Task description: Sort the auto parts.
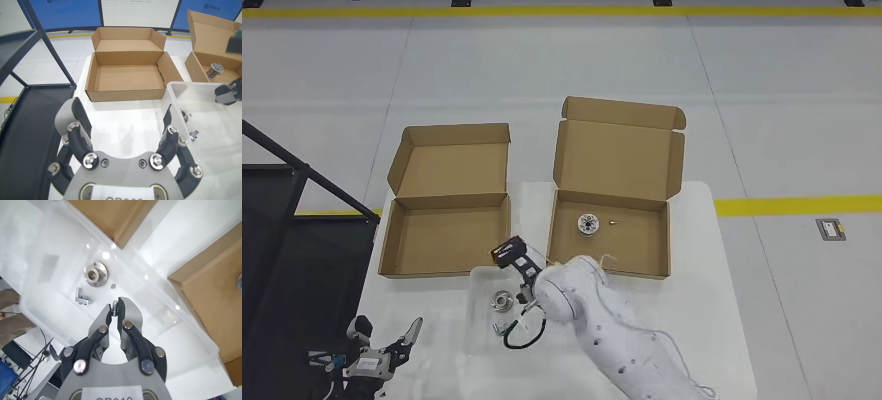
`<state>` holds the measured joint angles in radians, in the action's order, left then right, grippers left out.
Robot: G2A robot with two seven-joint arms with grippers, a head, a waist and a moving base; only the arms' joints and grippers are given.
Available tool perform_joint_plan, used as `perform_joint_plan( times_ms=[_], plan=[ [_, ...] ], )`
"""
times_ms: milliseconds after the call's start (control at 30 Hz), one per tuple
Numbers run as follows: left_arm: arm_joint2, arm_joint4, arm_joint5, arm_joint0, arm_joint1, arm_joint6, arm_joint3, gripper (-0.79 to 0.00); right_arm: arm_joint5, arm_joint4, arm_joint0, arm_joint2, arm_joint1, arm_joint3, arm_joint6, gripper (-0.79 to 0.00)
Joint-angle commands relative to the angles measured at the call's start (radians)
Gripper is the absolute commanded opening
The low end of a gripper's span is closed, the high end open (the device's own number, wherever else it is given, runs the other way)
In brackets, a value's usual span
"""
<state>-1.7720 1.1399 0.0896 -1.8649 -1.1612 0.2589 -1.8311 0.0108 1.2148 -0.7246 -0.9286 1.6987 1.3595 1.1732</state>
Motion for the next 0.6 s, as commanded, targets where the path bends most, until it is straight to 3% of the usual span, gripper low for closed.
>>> perform_joint_plan(
  times_ms=[0, 100, 267, 567],
  plan=[
    [0.0, 0.0, 0.0, 0.0, 0.0, 0.0, 0.0, 0.0, 0.043, 0.008, -0.1, -0.076, -0.024, 0.228, -0.011, -0.785],
    [0.0, 0.0, 0.0, 0.0, 0.0, 0.0, 0.0, 0.0, 0.088, 0.027, -0.219, -0.141, -0.047, 0.451, -0.067, -0.785],
    [0.0, 0.0, 0.0, 0.0, 0.0, 0.0, 0.0, 0.0, 0.083, 0.079, -0.328, -0.216, -0.065, 0.623, -0.254, -0.785],
    [0.0, 0.0, 0.0, 0.0, 0.0, 0.0, 0.0, 0.0, 0.083, 0.079, -0.328, -0.216, -0.065, 0.623, -0.254, -0.785]
  ],
)
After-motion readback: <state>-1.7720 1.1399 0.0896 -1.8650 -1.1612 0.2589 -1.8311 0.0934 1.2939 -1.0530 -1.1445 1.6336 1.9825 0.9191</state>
